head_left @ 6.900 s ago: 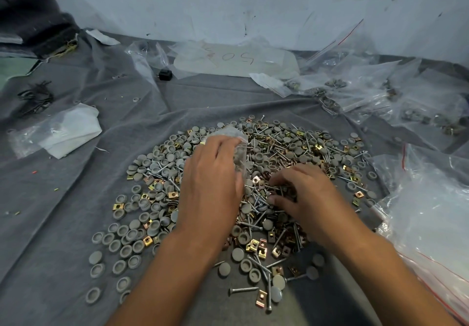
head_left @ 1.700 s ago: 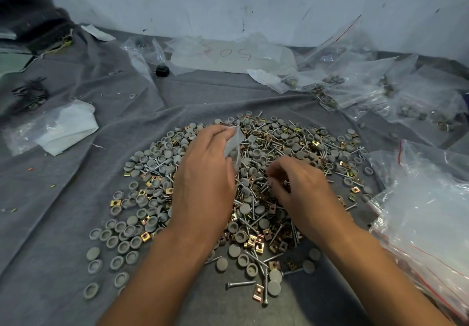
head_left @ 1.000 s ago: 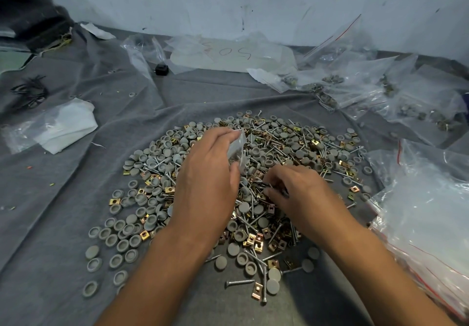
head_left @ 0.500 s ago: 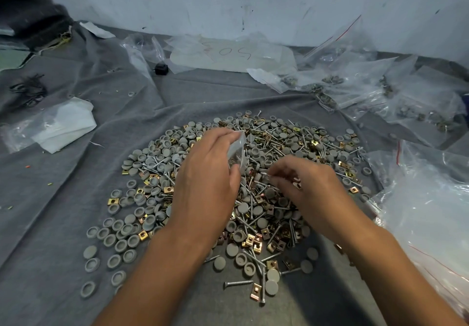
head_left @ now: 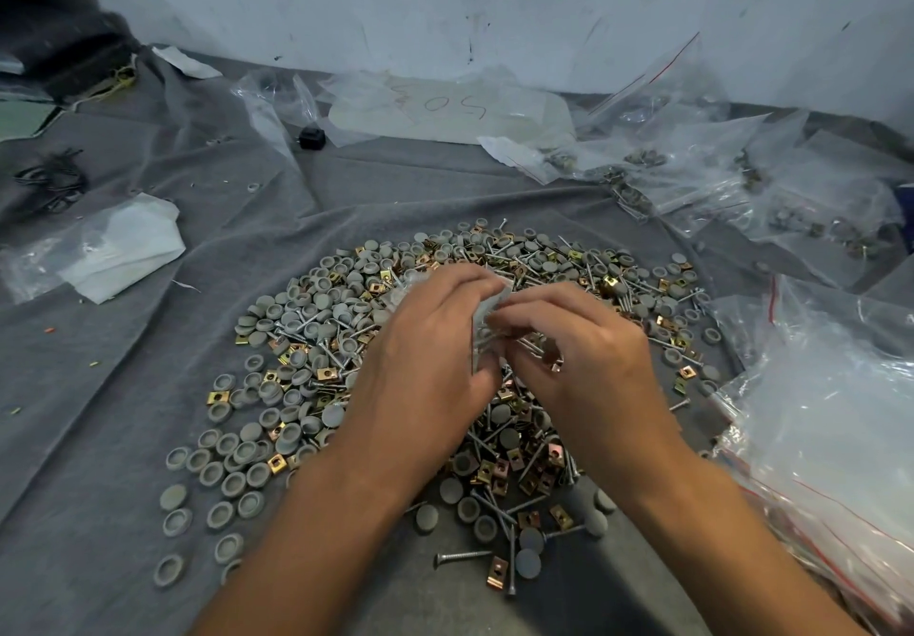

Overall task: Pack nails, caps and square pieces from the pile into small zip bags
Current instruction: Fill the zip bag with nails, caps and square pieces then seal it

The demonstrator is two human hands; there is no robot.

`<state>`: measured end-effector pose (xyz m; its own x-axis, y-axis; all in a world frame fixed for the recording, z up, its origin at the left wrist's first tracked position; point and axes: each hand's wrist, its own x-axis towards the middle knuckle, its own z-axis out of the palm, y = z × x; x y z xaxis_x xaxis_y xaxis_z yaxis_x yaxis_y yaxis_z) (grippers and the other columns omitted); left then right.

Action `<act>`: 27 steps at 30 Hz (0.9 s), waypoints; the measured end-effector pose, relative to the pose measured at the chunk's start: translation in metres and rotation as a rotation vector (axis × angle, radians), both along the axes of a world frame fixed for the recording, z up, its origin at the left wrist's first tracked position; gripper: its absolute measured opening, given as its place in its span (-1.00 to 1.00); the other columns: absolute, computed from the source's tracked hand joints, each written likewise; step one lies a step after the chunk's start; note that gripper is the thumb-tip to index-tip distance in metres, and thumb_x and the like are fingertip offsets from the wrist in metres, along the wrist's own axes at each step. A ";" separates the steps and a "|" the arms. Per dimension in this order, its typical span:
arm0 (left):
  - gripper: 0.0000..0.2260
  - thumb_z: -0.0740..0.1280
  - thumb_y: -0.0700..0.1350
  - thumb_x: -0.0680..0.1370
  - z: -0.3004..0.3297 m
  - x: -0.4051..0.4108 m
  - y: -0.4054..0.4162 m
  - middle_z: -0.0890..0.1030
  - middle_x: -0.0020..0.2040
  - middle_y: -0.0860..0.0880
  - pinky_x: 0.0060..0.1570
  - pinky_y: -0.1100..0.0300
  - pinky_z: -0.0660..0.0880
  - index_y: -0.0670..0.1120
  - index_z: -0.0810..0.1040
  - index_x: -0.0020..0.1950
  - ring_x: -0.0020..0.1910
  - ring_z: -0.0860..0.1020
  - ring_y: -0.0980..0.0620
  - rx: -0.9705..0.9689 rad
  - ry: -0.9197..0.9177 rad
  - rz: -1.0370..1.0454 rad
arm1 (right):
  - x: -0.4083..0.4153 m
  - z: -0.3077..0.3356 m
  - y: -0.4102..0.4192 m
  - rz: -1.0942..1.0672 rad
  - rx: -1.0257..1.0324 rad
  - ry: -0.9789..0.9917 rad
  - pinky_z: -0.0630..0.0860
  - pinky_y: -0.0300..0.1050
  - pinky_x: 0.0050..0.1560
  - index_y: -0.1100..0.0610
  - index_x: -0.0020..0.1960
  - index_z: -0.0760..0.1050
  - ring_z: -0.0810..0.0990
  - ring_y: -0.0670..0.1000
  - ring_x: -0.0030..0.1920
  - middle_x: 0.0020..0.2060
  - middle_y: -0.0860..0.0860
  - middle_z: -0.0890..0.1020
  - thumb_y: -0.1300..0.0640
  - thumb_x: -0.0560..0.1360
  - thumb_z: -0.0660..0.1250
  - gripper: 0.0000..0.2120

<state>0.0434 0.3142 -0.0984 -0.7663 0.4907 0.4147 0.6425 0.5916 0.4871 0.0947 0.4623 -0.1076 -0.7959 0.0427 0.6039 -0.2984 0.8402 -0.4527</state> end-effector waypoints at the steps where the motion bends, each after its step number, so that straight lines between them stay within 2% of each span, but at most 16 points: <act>1: -0.53 0.47 -0.10 0.47 0.000 0.000 0.000 0.48 0.30 0.12 0.30 0.29 0.40 -0.05 0.51 0.37 0.27 0.45 0.18 -0.002 0.002 -0.003 | 0.000 0.000 0.000 0.009 -0.016 -0.004 0.52 -0.37 0.10 0.16 0.08 0.67 0.60 -0.17 -0.01 0.03 -0.03 0.65 0.27 0.42 0.51 -0.76; 3: -0.53 0.46 -0.08 0.48 0.000 0.001 0.000 0.47 0.30 0.13 0.29 0.30 0.39 -0.03 0.50 0.38 0.26 0.44 0.19 -0.002 0.002 -0.008 | -0.001 0.002 0.001 0.016 -0.077 -0.012 0.54 -0.36 0.04 0.14 0.10 0.66 0.61 -0.20 -0.03 0.02 -0.05 0.63 0.28 0.42 0.50 -0.74; 6: -0.50 0.43 -0.05 0.48 0.003 0.000 -0.001 0.39 0.26 0.25 0.27 0.37 0.40 0.04 0.45 0.42 0.20 0.40 0.29 0.061 -0.047 0.036 | 0.000 0.005 0.008 -0.021 -0.110 -0.035 0.50 -0.42 -0.07 0.09 0.03 0.64 0.60 -0.24 -0.08 -0.06 -0.12 0.62 0.25 0.44 0.52 -0.81; 8: -0.55 0.40 -0.08 0.52 0.008 -0.003 -0.005 0.40 0.22 0.27 0.14 0.37 0.51 0.07 0.45 0.40 0.05 0.46 0.27 0.246 -0.084 0.143 | 0.002 0.006 0.014 -0.048 -0.114 -0.057 0.45 -0.49 -0.07 0.03 0.01 0.61 0.58 -0.27 -0.07 -0.09 -0.17 0.60 0.21 0.47 0.50 -0.83; 10: -0.61 0.34 -0.16 0.57 0.020 -0.008 -0.014 0.48 0.19 0.18 -0.13 0.37 0.59 0.06 0.47 0.38 -0.08 0.53 0.23 0.577 -0.091 0.253 | 0.004 0.007 0.020 -0.077 -0.135 -0.104 0.45 -0.50 -0.04 -0.05 0.02 0.57 0.56 -0.30 -0.03 -0.08 -0.25 0.56 0.14 0.50 0.43 -0.85; 11: -0.63 0.31 -0.21 0.59 0.025 -0.011 -0.020 0.51 0.21 0.11 -0.20 0.41 0.56 0.04 0.47 0.38 -0.09 0.55 0.23 0.700 -0.043 0.302 | 0.005 0.007 0.025 -0.097 -0.140 -0.153 0.47 -0.48 -0.04 -0.10 0.02 0.55 0.55 -0.32 -0.02 -0.08 -0.28 0.55 0.09 0.51 0.40 -0.86; 12: -0.62 0.29 -0.25 0.59 0.029 -0.013 -0.027 0.51 0.25 0.04 -0.15 0.45 0.54 0.01 0.48 0.39 -0.03 0.55 0.22 0.735 0.038 0.356 | 0.005 0.006 0.030 -0.120 -0.134 -0.224 0.50 -0.44 -0.07 -0.14 0.02 0.53 0.54 -0.34 -0.02 -0.08 -0.31 0.53 0.04 0.51 0.38 -0.87; 13: -0.63 0.27 -0.27 0.59 0.030 -0.016 -0.032 0.50 0.29 -0.01 -0.03 0.47 0.51 -0.04 0.48 0.39 0.07 0.53 0.20 0.683 0.127 0.405 | 0.005 0.006 0.036 -0.137 -0.118 -0.310 0.52 -0.40 -0.12 -0.17 0.02 0.53 0.54 -0.34 -0.04 -0.09 -0.32 0.53 0.01 0.51 0.38 -0.88; 15: -0.64 0.26 -0.26 0.59 0.026 -0.018 -0.037 0.50 0.31 -0.07 0.20 0.44 0.39 -0.12 0.49 0.39 0.22 0.45 0.14 0.407 0.218 0.456 | 0.005 0.003 0.044 -0.123 -0.054 -0.479 0.53 -0.32 -0.12 -0.21 0.00 0.53 0.54 -0.31 -0.08 -0.10 -0.29 0.55 0.00 0.52 0.41 -0.87; 17: -0.63 0.28 -0.26 0.58 0.017 -0.018 -0.035 0.52 0.30 -0.07 0.27 0.27 0.32 -0.13 0.51 0.39 0.23 0.42 0.04 0.143 0.168 0.429 | 0.006 0.001 0.044 -0.068 0.051 -0.603 0.60 -0.19 -0.04 -0.21 -0.02 0.54 0.54 -0.27 -0.09 -0.09 -0.27 0.55 -0.05 0.51 0.42 -0.91; 19: -0.60 0.33 -0.36 0.54 0.010 -0.017 -0.028 0.57 0.27 -0.08 0.25 0.10 0.38 -0.13 0.55 0.36 0.21 0.44 -0.05 0.011 0.110 0.348 | 0.007 0.000 0.038 -0.005 0.130 -0.674 0.61 -0.12 0.05 -0.21 0.00 0.55 0.53 -0.26 -0.05 -0.08 -0.28 0.55 -0.12 0.49 0.39 -0.91; 21: -0.58 0.33 -0.40 0.52 0.007 -0.019 -0.024 0.58 0.25 -0.06 0.23 0.06 0.42 -0.12 0.57 0.35 0.19 0.46 -0.04 -0.010 0.076 0.290 | 0.007 -0.003 0.031 0.027 0.176 -0.690 0.58 -0.12 0.13 -0.23 0.09 0.54 0.50 -0.25 0.02 -0.02 -0.29 0.53 -0.17 0.48 0.37 -0.81; 24: -0.59 0.31 -0.35 0.54 0.004 -0.021 -0.023 0.57 0.25 0.02 0.26 0.20 0.33 -0.07 0.58 0.35 0.21 0.44 0.05 0.020 0.047 0.270 | 0.008 -0.008 0.022 0.066 0.268 -0.672 0.50 -0.11 0.28 -0.24 0.30 0.48 0.45 -0.18 0.19 0.13 -0.27 0.50 -0.20 0.51 0.34 -0.63; 27: -0.57 0.31 -0.32 0.55 0.002 -0.018 -0.023 0.53 0.26 0.09 0.29 0.34 0.23 -0.01 0.54 0.38 0.25 0.41 0.13 0.035 0.022 0.232 | 0.008 -0.007 0.021 0.112 0.310 -0.703 0.43 -0.06 0.39 -0.25 0.37 0.42 0.44 -0.13 0.28 0.20 -0.24 0.50 -0.15 0.55 0.31 -0.61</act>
